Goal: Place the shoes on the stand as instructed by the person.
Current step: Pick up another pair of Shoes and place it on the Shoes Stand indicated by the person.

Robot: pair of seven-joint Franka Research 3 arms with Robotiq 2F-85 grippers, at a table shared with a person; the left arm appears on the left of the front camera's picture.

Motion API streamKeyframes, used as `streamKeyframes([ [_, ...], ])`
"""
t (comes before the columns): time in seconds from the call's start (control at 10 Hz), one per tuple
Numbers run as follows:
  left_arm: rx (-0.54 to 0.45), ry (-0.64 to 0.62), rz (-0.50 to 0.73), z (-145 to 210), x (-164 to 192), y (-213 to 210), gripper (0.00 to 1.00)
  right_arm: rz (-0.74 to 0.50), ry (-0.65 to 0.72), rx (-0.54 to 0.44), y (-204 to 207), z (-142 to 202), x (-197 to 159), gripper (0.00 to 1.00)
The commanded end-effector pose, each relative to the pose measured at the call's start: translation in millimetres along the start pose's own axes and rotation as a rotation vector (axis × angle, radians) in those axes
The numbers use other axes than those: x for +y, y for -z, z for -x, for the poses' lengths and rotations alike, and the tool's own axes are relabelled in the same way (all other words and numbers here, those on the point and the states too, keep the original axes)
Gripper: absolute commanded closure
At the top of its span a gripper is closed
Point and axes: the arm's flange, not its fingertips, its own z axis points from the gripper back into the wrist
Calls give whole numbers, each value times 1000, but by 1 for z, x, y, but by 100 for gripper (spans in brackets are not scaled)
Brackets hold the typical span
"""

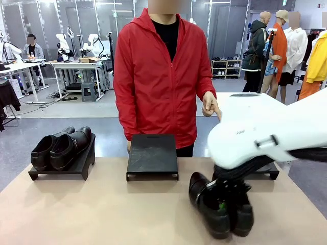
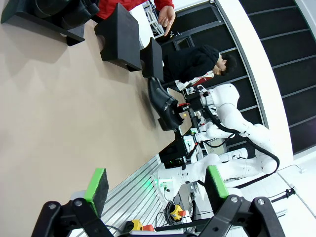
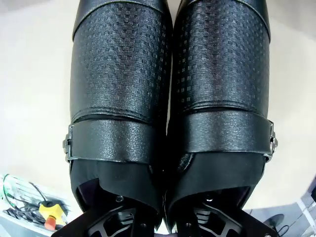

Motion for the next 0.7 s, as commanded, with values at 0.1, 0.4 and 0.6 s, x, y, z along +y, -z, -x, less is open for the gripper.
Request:
streamKeyframes([
  [0.1, -9, 25, 18, 1, -2, 1, 0, 37, -15, -58, -56, 5, -69, 91],
  [0.4, -9, 25, 18, 1, -2, 1, 0, 50, -18, -164, -99, -25, -139, 91],
  [0.6, -9, 25, 18, 1, -2, 1, 0, 22, 6, -220, -108, -56, -173, 91],
])
